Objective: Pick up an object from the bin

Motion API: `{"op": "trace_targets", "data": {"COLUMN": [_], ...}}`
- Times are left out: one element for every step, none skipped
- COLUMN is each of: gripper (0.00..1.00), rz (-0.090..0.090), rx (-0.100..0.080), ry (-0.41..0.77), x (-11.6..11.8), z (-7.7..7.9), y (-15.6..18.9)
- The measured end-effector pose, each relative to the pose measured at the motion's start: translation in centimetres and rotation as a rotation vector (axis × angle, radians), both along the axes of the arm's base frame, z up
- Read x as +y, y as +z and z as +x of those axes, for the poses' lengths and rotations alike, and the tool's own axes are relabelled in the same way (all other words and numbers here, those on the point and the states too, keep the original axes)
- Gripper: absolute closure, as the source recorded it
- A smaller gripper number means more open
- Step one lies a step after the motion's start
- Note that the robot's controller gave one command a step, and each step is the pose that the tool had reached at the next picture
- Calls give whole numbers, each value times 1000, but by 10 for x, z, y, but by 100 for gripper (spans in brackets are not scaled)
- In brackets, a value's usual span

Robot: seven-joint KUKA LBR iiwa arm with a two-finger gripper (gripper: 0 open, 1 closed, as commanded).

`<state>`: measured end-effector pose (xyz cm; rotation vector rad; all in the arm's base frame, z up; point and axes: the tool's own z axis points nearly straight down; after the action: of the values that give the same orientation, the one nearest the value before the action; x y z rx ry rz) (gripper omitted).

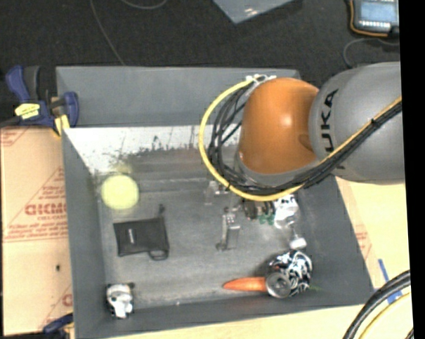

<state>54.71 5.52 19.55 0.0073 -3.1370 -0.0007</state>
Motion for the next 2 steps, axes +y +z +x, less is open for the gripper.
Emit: {"op": "trace_targets", "data": {"gripper": [0,0], "rz": [0,-2], "rx": [-8,-4], "ry": [-1,-62], "x": [0,22], "z": [1,18], "y": [4,11]}}
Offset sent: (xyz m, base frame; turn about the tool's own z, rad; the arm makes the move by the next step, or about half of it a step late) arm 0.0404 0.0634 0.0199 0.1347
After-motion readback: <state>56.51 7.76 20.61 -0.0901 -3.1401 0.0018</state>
